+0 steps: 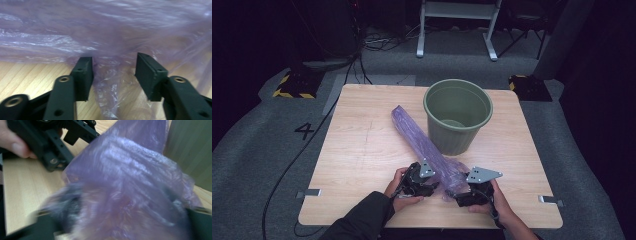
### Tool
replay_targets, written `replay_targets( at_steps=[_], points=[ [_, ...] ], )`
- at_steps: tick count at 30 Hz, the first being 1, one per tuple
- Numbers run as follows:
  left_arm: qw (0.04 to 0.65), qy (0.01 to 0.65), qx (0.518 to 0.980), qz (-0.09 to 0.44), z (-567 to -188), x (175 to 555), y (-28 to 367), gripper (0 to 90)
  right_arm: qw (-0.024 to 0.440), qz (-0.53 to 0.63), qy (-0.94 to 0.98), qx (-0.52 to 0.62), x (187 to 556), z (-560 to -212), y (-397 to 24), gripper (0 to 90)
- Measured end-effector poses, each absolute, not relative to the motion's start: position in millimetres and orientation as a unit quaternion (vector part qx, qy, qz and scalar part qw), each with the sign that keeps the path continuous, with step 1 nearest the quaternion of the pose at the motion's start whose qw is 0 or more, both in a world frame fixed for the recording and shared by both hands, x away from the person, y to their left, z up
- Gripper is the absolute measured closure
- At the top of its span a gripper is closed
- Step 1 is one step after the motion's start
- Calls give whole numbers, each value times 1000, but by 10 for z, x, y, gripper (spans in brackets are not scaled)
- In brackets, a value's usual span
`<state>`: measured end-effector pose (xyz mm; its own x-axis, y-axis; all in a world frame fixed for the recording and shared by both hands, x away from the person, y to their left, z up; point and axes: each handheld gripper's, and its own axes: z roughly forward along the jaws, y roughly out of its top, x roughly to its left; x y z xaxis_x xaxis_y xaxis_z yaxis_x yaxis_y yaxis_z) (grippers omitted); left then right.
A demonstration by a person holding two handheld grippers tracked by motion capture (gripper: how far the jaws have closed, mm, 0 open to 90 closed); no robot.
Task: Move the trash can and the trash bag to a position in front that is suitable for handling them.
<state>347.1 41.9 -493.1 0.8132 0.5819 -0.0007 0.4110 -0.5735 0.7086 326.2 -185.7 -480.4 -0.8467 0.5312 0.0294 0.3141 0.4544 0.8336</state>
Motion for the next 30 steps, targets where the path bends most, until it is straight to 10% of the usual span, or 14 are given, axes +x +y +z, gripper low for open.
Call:
replay_targets(
  at_steps=[3,8,30],
  points=[
    [368,286,876,120,-4910,3477,451,324,126,434,856,250,3337,-4881,-1833,635],
    [387,290,867,123,-4810,3466,599,156,136,408,866,254,3435,-4964,-1952,814],
    [397,391,806,200,-4682,4083,1489,164,122,368,891,238,3826,-4934,-2907,748]
  ],
)
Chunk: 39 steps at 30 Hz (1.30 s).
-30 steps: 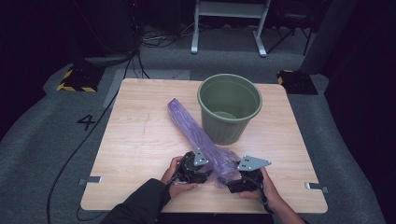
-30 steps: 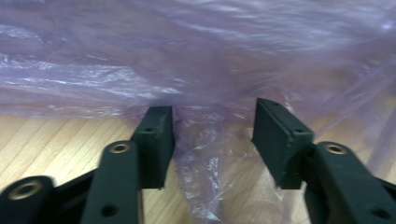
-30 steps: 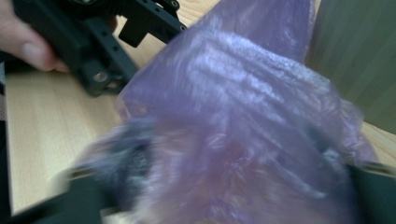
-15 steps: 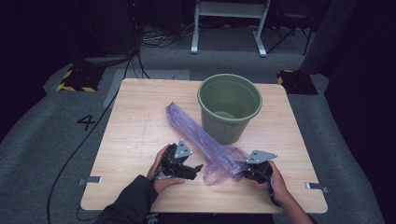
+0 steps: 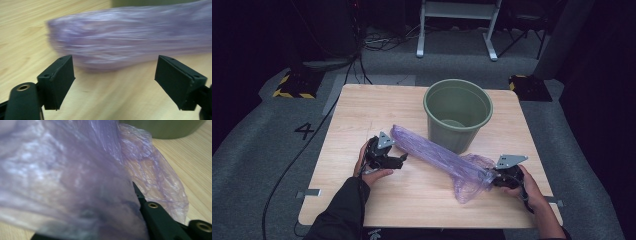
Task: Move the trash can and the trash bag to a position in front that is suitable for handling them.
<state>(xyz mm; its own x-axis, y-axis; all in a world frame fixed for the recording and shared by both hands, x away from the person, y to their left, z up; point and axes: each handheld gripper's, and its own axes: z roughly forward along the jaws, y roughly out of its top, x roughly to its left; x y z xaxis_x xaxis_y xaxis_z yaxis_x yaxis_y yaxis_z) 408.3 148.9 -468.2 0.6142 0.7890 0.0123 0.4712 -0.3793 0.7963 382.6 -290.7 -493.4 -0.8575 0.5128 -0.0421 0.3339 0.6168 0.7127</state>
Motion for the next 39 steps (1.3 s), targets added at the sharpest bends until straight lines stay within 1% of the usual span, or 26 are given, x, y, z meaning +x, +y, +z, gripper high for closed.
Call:
replay_targets(
  at_steps=[1,3,6,9,10,11,12,14,15,16,17,18,19,20,21,22,23,25,27,31,32,33,34,36,37,39],
  points=[
    [403,390,804,198,-4678,4117,1487,173,123,367,891,237,3832,-4932,-2924,742],
    [411,385,801,203,-4654,4154,1483,154,126,364,891,238,3837,-4929,-2954,736],
    [416,386,799,199,-4652,4231,1454,157,122,362,893,238,3831,-4924,-2982,712],
    [418,392,801,176,-4726,4336,1420,180,121,362,893,236,3820,-4924,-2995,691],
    [409,388,807,174,-4753,4368,1407,203,120,363,894,234,3815,-4924,-2997,690],
    [404,386,811,173,-4776,4388,1395,318,121,362,894,236,3811,-4923,-3002,683],
    [396,385,815,173,-4804,4412,1381,318,121,362,894,236,3811,-4923,-3002,683],
    [390,390,817,170,-4857,4466,1375,477,121,364,892,238,3812,-4927,-3010,673],
    [388,392,817,168,-4871,4492,1379,581,121,363,892,242,3813,-4926,-3017,619],
    [386,394,819,162,-4881,4505,1381,581,121,363,892,242,3813,-4926,-3017,619],
    [381,392,822,158,-4891,4521,1387,618,121,362,892,243,3817,-4925,-3022,550],
    [378,391,824,159,-4899,4522,1387,646,122,357,891,252,3827,-4923,-3033,443],
    [375,388,827,159,-4904,4522,1390,685,129,353,889,262,3836,-4917,-3051,380],
    [366,387,832,156,-4914,4510,1392,709,134,363,879,279,3831,-4889,-3113,252],
    [366,387,832,156,-4914,4510,1392,723,138,367,875,285,3825,-4869,-3141,209],
    [364,387,833,153,-4915,4499,1392,723,138,367,875,285,3825,-4869,-3141,209],
    [358,387,835,155,-4915,4493,1396,730,145,373,868,292,3811,-4837,-3180,189],
    [352,385,838,160,-4924,4473,1402,744,156,382,854,318,3758,-4736,-3307,174],
    [339,384,844,160,-4941,4442,1405,744,158,378,853,323,3745,-4719,-3330,176],
    [338,384,844,161,-4938,4367,1427,746,170,360,853,338,3675,-4671,-3455,178],
    [337,383,845,159,-4936,4345,1427,739,173,363,849,343,3655,-4654,-3483,185],
    [336,379,847,160,-4932,4326,1427,731,180,383,835,351,3598,-4582,-3511,220],
    [334,377,849,160,-4930,4302,1423,731,180,383,835,351,3598,-4582,-3511,220],
    [333,377,851,150,-4923,4260,1420,725,195,409,821,348,3496,-4445,-3467,238],
    [332,370,853,156,-4925,4221,1414,722,192,446,806,338,3393,-4323,-3382,267],
    [335,370,853,154,-4927,4197,1409,722,190,455,804,332,3357,-4289,-3336,267]
  ],
)
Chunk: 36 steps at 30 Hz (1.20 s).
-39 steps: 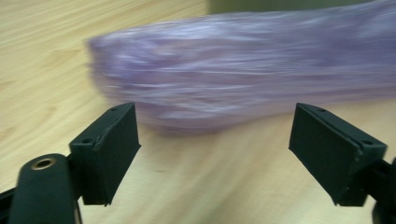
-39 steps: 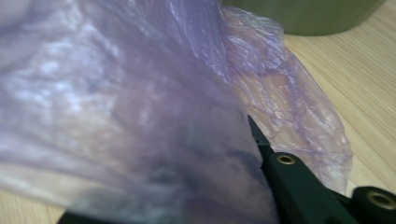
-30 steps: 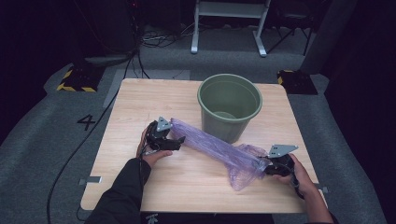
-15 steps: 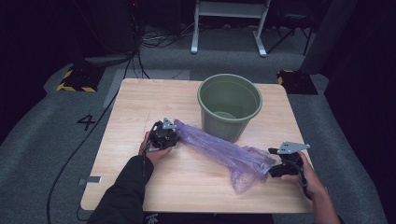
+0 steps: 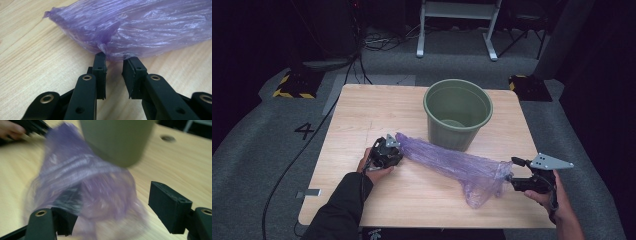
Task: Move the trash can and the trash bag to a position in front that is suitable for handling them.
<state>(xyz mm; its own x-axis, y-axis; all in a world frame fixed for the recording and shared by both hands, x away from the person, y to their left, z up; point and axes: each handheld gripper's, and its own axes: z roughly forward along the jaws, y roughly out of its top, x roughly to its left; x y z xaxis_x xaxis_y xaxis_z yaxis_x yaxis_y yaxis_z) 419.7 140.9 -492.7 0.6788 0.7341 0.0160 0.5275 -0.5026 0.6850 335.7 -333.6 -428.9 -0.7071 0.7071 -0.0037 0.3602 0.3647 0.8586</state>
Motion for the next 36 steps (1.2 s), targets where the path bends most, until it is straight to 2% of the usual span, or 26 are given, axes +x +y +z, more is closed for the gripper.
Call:
replay_targets(
  at_steps=[6,9,10,11,13,15,16,21,28,36],
  points=[
    [335,364,856,148,-4925,4091,1404,713,185,451,824,289,3164,-4307,-2838,285],
    [337,362,856,148,-4928,4061,1423,714,209,421,836,282,3182,-4378,-2772,305],
    [339,363,855,146,-4931,4056,1430,713,212,408,839,291,3228,-4437,-2795,344],
    [341,365,855,143,-4931,4050,1441,713,212,408,839,291,3228,-4437,-2795,344],
    [341,363,855,143,-4931,4031,1454,709,226,385,842,303,3310,-4526,-2851,451],
    [341,362,856,143,-4932,3997,1450,702,219,375,846,309,3377,-4605,-2895,515],
    [341,360,857,139,-4929,3986,1449,697,204,369,851,315,3443,-4687,-2925,581],
    [342,351,860,139,-4931,3908,1427,687,190,350,860,318,3543,-4823,-2936,663],
    [348,343,863,126,-4932,3826,1404,666,201,341,851,344,3737,-4942,-3036,706],
    [350,327,870,118,-4931,3754,1319,639,225,338,832,378,3954,-4956,-3199,692]
  ],
)
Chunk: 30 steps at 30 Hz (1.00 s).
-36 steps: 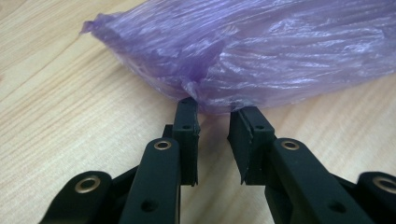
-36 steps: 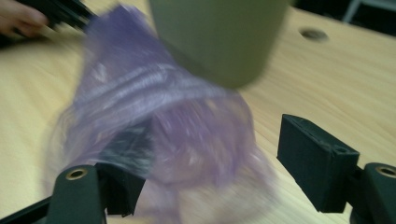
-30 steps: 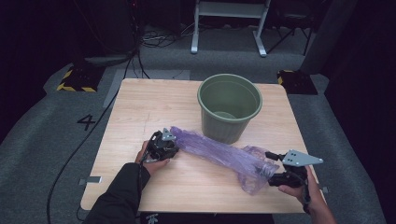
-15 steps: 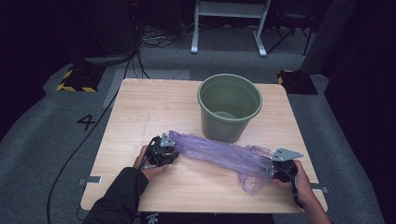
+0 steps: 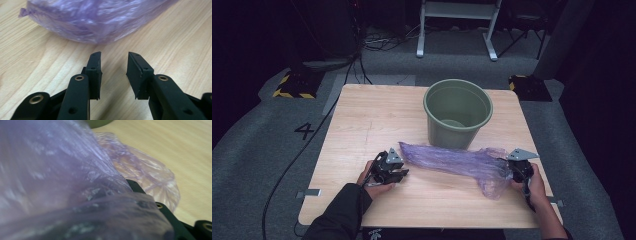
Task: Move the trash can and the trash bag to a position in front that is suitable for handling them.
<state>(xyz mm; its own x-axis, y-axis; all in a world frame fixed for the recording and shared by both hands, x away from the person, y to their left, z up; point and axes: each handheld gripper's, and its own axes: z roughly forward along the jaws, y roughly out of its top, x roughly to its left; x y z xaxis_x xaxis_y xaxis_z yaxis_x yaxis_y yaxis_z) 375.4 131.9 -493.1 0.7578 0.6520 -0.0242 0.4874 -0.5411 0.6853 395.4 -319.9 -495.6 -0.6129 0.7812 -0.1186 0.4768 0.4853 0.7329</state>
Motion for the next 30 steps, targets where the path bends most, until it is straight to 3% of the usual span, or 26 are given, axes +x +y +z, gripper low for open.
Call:
replay_targets(
  at_steps=[3,4,5,6,7,11,17,21,24,25,26,27,30],
  points=[
    [351,326,870,117,-4933,3748,1296,628,237,340,828,378,4034,-4927,-3263,566],
    [352,325,870,115,-4934,3749,1297,577,237,342,827,377,4049,-4884,-3298,475],
    [355,324,870,113,-4935,3751,1300,577,237,342,827,377,4049,-4884,-3298,475],
    [356,324,869,113,-4935,3752,1302,497,241,340,827,377,4039,-4814,-3343,396],
    [358,322,869,115,-4933,3753,1306,497,241,340,827,377,4039,-4814,-3343,396],
    [382,324,858,113,-4898,3762,1319,260,242,339,828,375,3977,-4629,-3519,278],
    [399,320,853,102,-4855,3824,1283,172,235,323,835,380,3982,-4566,-3684,259],
    [400,315,854,106,-4832,3877,1208,210,225,316,843,372,3982,-4539,-3692,251],
    [383,309,861,132,-4821,3897,1142,404,222,325,846,361,3952,-4532,-3656,252],
    [382,303,863,130,-4820,3901,1135,521,223,326,849,352,3932,-4543,-3637,247],
    [380,300,866,129,-4821,3907,1133,521,223,326,849,352,3932,-4543,-3637,247],
    [373,305,866,134,-4832,3914,1124,656,227,324,850,348,3905,-4566,-3625,250],
    [363,305,869,138,-4862,3916,1135,744,228,324,851,346,3883,-4579,-3641,240]
  ],
)
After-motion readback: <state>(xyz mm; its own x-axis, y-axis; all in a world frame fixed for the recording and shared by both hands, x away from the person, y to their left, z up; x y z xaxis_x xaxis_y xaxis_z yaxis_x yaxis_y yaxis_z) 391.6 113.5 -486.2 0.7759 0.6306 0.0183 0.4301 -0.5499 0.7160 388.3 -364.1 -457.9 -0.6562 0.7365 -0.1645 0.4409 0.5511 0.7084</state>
